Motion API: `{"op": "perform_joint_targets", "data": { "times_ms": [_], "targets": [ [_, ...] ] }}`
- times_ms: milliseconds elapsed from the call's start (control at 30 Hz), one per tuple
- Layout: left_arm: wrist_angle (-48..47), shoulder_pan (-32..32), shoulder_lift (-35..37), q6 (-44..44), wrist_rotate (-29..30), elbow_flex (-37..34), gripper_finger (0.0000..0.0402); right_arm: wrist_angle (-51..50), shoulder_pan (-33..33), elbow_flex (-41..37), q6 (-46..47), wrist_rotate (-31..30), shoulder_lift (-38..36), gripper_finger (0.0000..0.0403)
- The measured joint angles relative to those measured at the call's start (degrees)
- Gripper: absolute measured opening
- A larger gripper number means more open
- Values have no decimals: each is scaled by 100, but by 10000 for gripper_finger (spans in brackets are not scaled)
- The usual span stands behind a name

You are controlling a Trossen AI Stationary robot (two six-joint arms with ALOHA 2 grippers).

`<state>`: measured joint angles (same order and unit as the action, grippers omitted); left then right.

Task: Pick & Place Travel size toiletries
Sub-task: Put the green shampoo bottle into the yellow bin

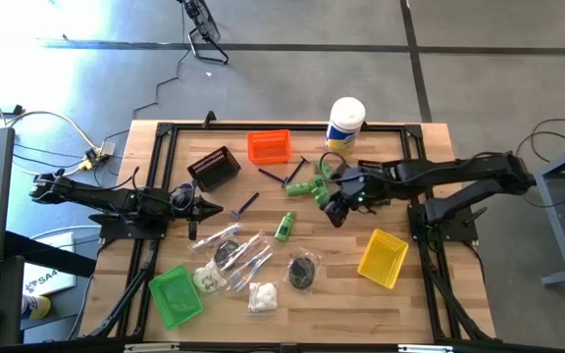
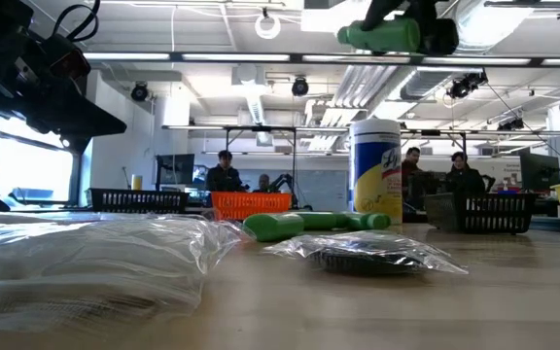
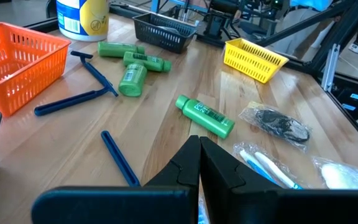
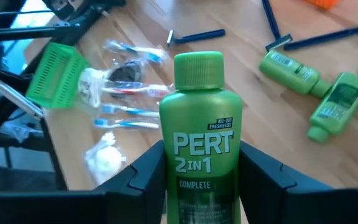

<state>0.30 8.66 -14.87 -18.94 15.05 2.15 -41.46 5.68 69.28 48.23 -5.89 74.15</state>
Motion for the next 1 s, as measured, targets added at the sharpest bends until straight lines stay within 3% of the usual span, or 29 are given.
{"op": "perform_joint_targets", "data": {
  "times_ms": [300, 700, 1000],
  "targets": [
    [0, 1, 0, 122, 0, 0, 3, -880, 316, 0, 480, 186, -22, 148],
    [0, -1, 0, 68, 0, 0, 3, -1892, 1006, 0, 1832, 321, -22, 148],
    [0, -1, 0, 68, 0, 0, 3, -2493, 1666, 0, 3018, 7, -16, 146]
  ]
}}
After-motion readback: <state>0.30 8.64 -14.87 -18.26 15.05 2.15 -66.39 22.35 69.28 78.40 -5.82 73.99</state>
